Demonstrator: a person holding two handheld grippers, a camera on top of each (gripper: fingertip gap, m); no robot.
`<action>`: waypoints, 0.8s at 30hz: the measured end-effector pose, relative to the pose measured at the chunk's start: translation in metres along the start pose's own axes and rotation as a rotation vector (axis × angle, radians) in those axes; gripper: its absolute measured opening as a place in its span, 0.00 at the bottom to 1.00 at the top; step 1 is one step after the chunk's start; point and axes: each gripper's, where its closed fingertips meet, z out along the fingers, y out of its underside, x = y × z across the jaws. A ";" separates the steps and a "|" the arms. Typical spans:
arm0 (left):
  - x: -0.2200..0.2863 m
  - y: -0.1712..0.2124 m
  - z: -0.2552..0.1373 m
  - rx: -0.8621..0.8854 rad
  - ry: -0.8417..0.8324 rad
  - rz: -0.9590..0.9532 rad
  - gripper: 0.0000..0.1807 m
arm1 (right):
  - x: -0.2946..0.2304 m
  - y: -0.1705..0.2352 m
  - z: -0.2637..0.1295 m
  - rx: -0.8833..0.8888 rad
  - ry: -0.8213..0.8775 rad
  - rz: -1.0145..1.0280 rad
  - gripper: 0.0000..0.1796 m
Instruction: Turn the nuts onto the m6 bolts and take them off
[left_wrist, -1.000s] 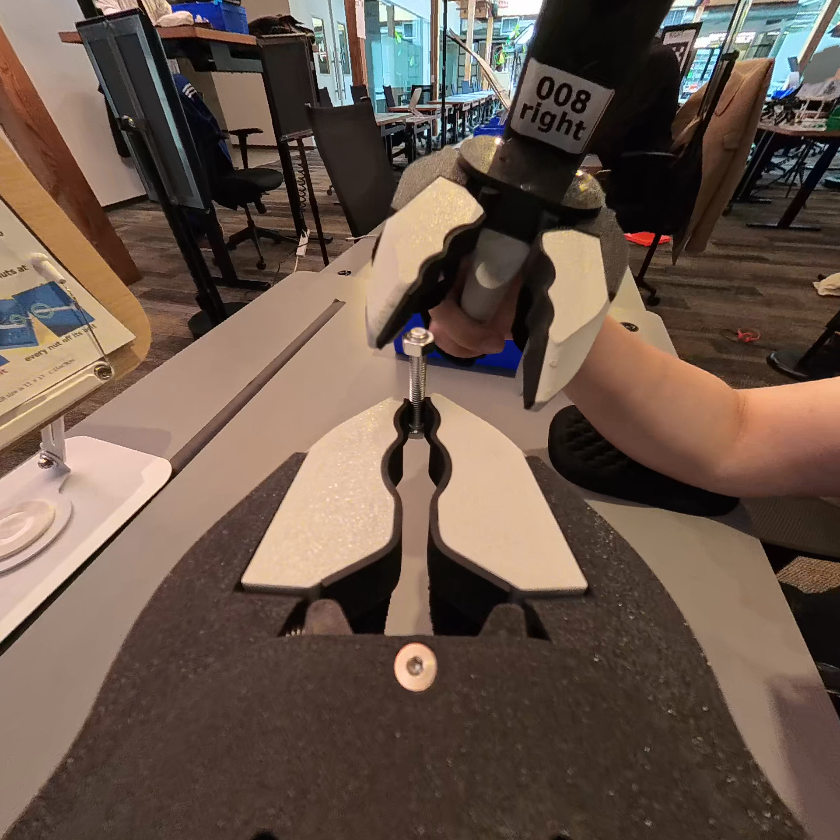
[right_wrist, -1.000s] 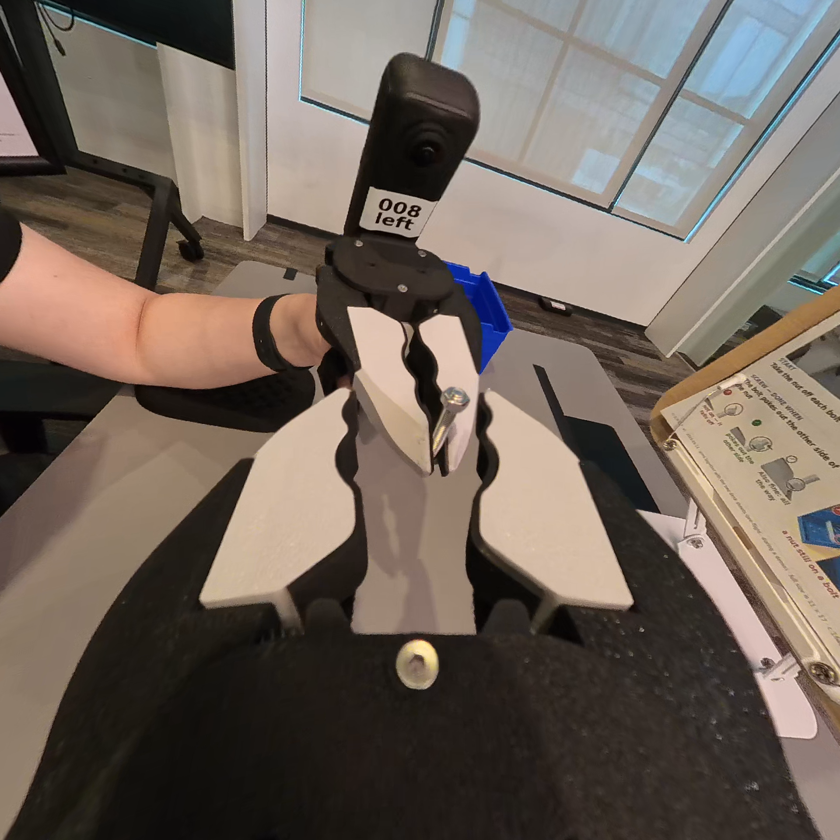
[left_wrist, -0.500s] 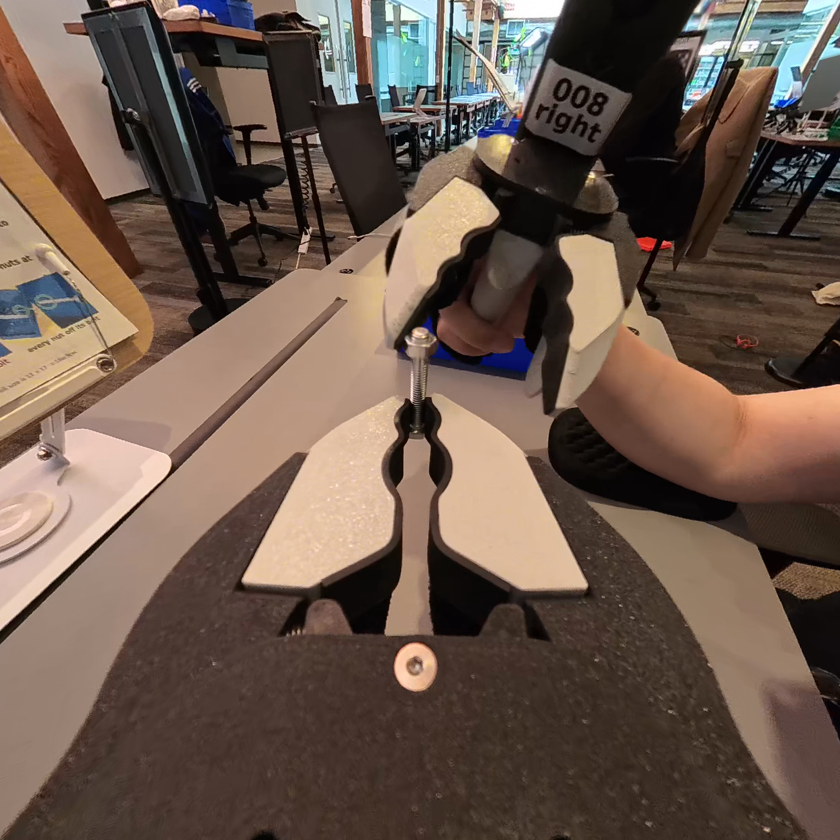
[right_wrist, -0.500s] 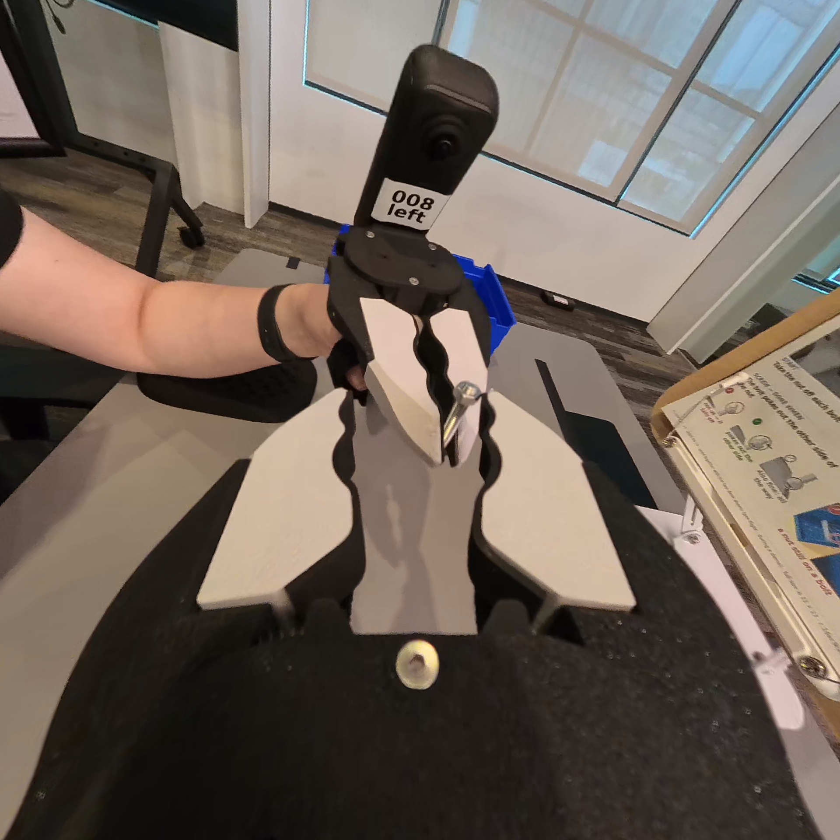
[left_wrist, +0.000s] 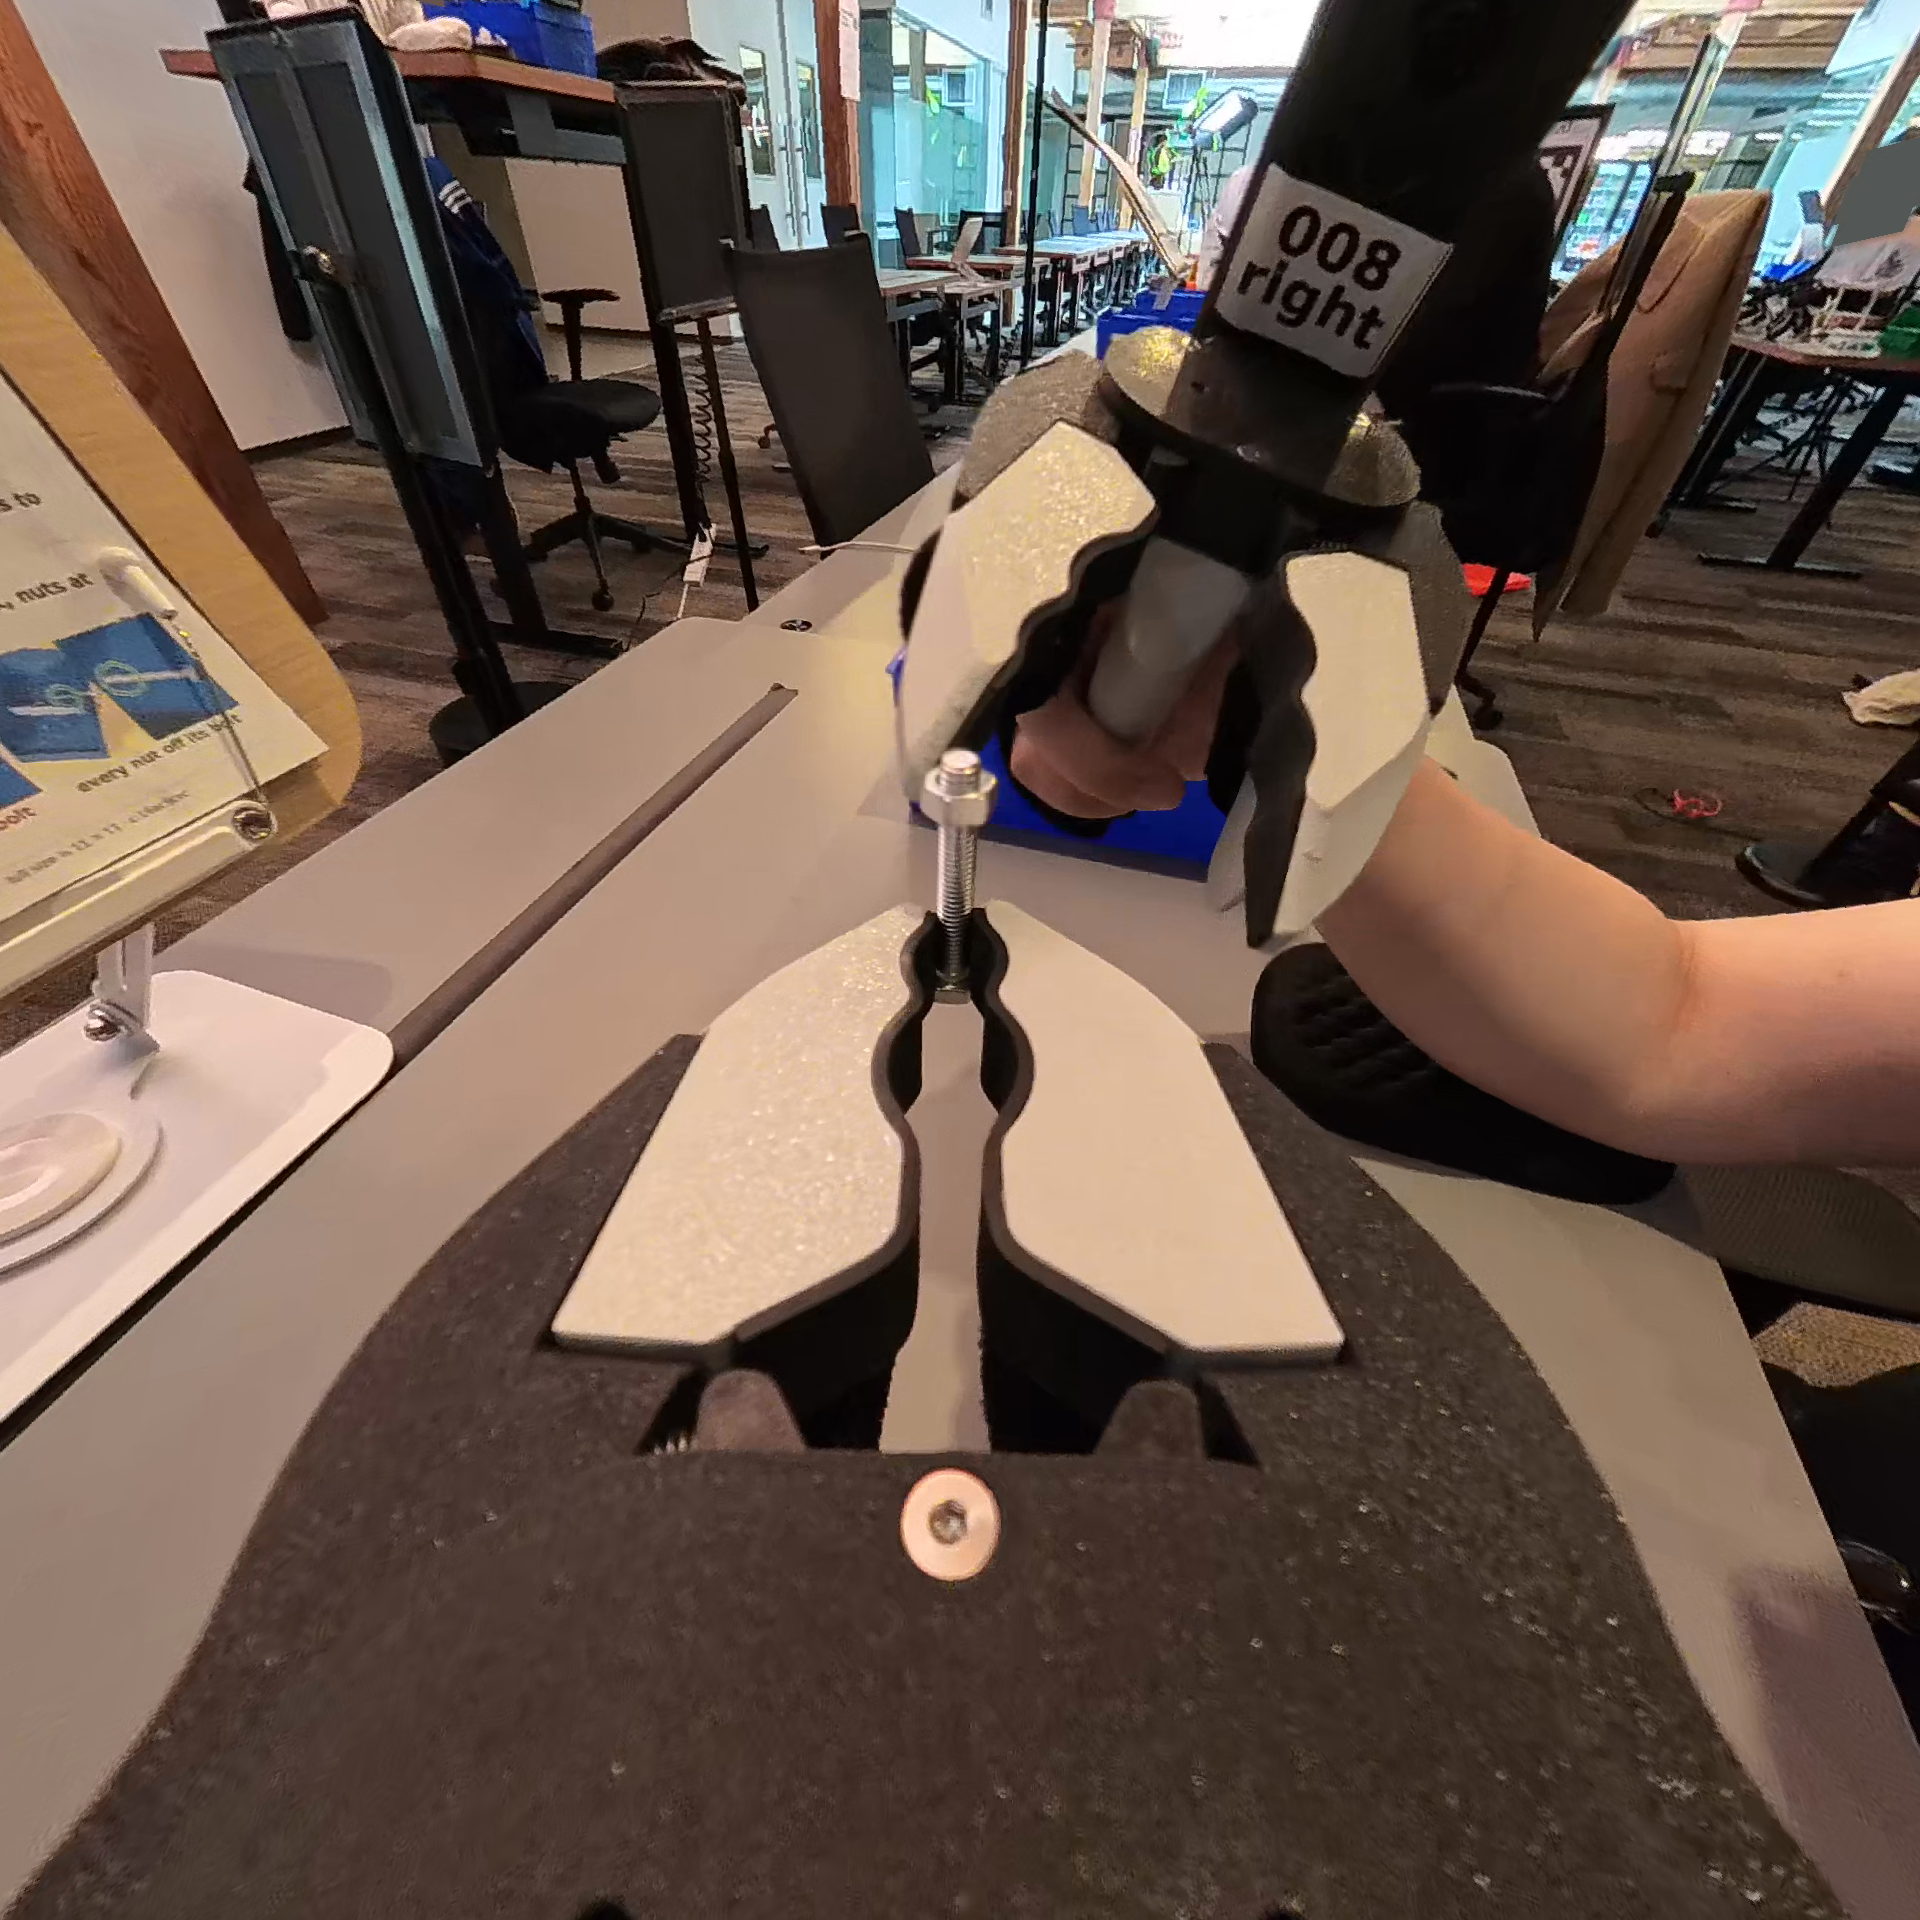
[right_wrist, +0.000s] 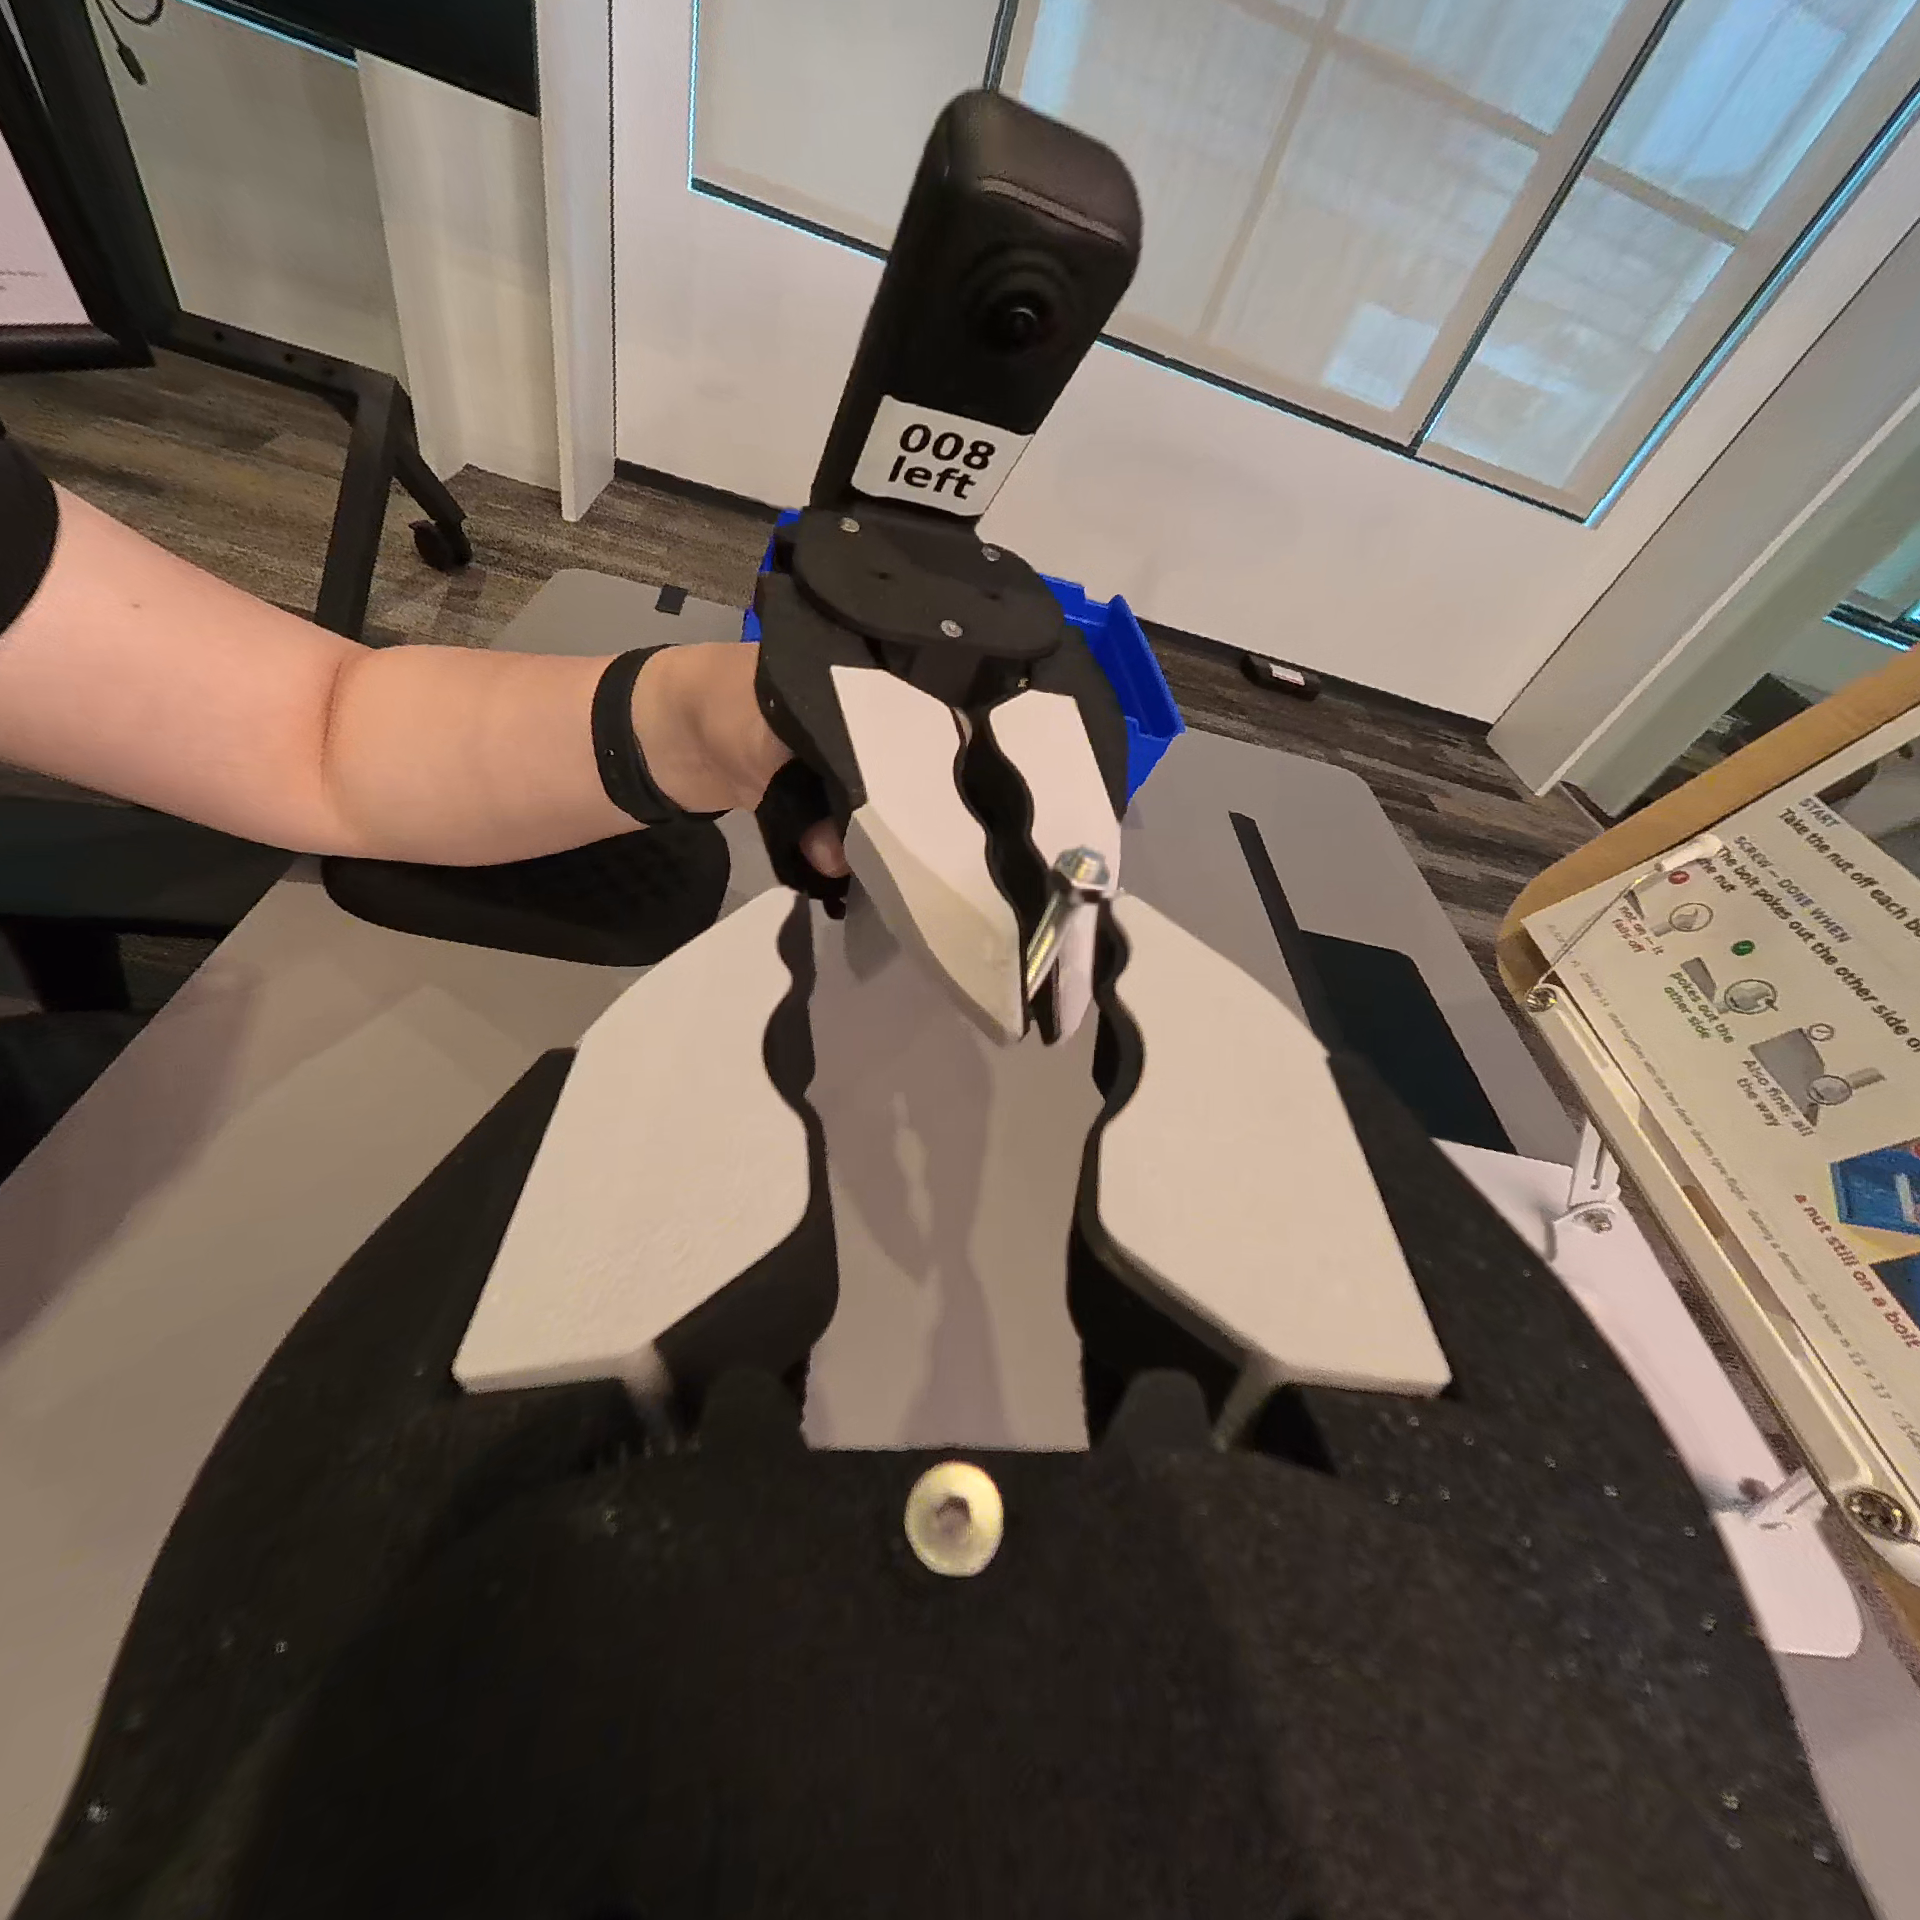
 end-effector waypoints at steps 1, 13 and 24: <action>-0.001 -0.001 -0.001 0.003 -0.004 -0.006 0.03 | -0.001 -0.001 -0.002 0.008 -0.010 0.005 0.24; -0.002 0.000 -0.001 0.002 -0.008 -0.013 0.03 | 0.001 0.000 0.001 -0.003 0.005 -0.001 0.27; 0.000 0.000 0.001 0.001 0.003 -0.021 0.03 | 0.003 -0.002 0.003 0.022 0.011 0.015 0.28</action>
